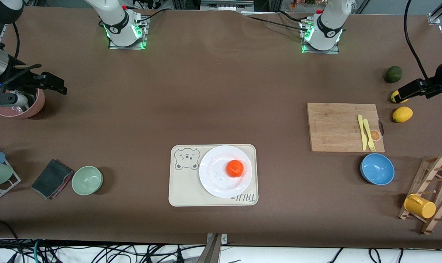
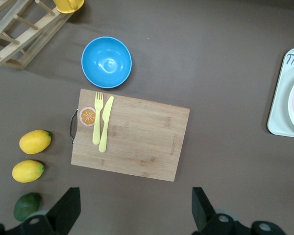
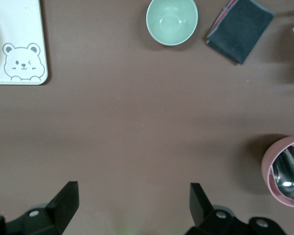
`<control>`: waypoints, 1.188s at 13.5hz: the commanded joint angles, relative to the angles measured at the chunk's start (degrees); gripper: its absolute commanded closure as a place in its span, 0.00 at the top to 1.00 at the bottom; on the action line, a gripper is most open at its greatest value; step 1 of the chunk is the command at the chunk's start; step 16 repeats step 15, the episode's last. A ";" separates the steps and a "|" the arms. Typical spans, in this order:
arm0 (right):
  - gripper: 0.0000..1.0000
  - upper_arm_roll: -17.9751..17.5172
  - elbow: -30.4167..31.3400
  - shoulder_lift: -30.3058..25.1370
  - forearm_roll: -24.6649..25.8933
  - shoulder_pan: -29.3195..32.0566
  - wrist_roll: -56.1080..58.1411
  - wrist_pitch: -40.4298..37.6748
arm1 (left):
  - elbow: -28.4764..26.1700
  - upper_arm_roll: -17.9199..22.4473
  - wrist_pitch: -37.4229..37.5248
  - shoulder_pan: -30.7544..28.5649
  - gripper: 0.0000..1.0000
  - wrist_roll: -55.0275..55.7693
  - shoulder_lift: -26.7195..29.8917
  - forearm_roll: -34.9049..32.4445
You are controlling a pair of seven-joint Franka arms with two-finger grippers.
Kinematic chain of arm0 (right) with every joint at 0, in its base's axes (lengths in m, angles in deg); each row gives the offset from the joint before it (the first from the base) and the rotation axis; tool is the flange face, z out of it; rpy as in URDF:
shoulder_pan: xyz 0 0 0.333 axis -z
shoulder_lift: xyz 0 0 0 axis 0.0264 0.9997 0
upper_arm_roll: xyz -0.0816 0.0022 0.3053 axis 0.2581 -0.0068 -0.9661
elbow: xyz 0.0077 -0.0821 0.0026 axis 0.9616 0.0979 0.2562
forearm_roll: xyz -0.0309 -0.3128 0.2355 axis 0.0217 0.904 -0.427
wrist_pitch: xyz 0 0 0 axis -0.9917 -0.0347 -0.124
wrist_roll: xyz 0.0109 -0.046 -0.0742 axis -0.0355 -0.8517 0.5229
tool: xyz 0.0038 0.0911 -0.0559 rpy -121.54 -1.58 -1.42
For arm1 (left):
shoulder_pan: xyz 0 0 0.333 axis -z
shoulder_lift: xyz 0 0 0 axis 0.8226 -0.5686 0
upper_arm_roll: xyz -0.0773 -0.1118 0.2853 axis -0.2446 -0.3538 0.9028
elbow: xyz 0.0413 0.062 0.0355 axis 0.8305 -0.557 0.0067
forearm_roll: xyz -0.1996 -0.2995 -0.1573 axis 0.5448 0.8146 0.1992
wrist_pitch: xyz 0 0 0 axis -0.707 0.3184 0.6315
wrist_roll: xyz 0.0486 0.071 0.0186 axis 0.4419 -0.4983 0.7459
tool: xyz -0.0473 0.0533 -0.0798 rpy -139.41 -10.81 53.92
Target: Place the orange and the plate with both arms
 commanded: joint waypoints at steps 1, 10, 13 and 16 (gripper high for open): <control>1.00 -0.28 1.77 -1.55 1.40 0.00 -0.68 3.10 | 0.95 -1.12 0.31 0.14 1.00 0.29 0.20 -1.25; 1.00 -0.19 1.42 -1.11 0.87 0.00 -0.77 3.29 | -0.01 -2.35 -1.97 -0.04 1.00 0.38 -0.06 -2.57; 1.00 -0.19 1.50 -1.11 0.61 0.00 -0.07 3.29 | -0.10 -2.09 -2.32 -0.39 1.00 1.43 -0.33 -2.48; 1.00 0.07 1.07 -0.41 -0.01 0.17 0.11 3.38 | -0.19 -1.74 -1.98 -0.48 1.00 1.44 -0.07 -2.48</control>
